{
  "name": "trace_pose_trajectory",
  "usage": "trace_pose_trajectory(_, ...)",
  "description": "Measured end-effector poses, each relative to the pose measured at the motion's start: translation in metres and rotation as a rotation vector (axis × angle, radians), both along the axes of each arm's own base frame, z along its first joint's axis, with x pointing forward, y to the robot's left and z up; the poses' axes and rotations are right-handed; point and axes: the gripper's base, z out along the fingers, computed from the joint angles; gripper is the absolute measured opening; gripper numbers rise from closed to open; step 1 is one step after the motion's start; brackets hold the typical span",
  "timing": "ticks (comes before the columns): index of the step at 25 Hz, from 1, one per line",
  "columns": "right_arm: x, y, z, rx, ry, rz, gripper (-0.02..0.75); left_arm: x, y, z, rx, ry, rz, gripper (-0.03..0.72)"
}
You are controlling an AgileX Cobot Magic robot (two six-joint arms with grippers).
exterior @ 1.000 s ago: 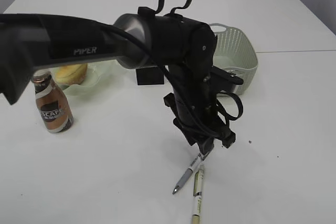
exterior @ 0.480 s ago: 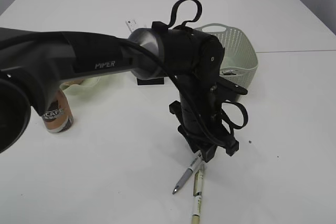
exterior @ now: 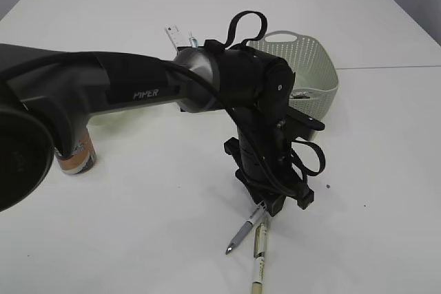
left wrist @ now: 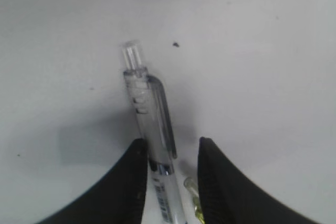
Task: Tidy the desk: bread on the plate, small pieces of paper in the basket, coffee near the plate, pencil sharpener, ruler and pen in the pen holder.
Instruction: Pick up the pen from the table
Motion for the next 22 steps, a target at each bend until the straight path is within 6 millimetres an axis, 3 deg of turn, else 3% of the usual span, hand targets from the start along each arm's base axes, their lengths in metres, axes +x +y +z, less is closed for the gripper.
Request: trace_pose_trajectory(22, 0.0003, -0.0011, 0.0003, -0.009, -0.005, -0.008, 0.353, 0.0033, -0.0025, -0.0003, -0.025, -0.034, 0.001, 0.241)
